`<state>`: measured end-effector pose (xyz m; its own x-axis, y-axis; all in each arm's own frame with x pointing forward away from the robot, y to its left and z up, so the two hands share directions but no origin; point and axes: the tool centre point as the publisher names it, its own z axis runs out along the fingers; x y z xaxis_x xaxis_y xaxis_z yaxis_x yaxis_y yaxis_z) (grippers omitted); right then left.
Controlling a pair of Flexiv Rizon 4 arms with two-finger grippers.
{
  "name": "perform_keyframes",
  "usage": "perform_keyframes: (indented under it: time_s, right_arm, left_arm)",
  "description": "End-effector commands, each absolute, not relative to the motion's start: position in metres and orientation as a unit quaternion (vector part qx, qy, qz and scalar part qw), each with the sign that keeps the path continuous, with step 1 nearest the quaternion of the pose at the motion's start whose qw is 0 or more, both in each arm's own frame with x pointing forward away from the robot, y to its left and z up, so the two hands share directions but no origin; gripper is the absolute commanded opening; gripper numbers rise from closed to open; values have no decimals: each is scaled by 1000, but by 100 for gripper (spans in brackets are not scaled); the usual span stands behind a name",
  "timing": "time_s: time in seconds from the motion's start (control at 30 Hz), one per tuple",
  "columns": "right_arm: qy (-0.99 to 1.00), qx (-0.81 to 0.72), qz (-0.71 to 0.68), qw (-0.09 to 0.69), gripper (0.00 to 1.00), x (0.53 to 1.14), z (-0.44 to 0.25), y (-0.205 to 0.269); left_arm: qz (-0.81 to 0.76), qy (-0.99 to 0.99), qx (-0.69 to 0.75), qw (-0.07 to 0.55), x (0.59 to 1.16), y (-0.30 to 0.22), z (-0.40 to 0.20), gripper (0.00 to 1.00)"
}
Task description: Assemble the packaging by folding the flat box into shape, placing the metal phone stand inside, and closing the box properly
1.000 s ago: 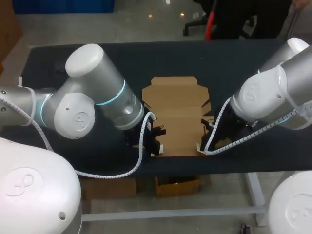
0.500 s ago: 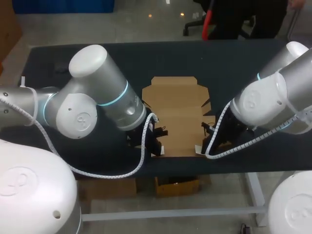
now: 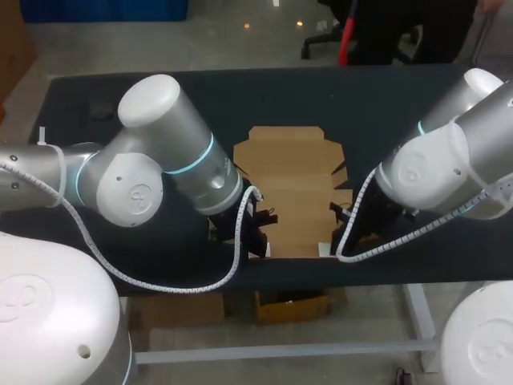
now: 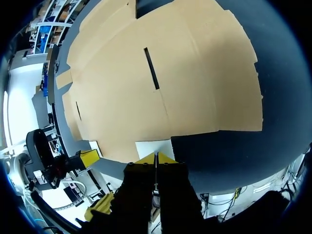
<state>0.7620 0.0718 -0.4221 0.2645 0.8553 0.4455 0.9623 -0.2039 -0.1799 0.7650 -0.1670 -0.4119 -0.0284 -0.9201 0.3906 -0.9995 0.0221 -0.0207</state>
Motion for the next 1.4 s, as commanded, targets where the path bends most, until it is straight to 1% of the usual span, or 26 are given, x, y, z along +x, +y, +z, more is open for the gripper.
perform_keyframes:
  time_s: [0.03,0.23,0.5,0.73,1.17,1.4]
  right_arm:
    - [-594,-770,-112,205,0,764,-430,78]
    - [-595,-769,-124,199,0,763,-420,78]
    - [-590,-765,-183,185,0,762,-390,69]
    - [-590,-759,-207,183,0,764,-378,61]
    - [-582,-741,-251,221,0,773,-362,31]
    - [-579,-729,-276,237,0,784,-354,18]
  left_arm:
    - [144,-700,686,134,766,-169,-421,0]
    - [148,-697,690,130,765,-164,-420,0]
    - [184,-701,680,112,760,-152,-393,0]
    - [203,-705,673,95,758,-138,-374,0]
    - [215,-708,669,73,772,-109,-344,0]
    - [230,-712,659,74,781,-97,-336,0]
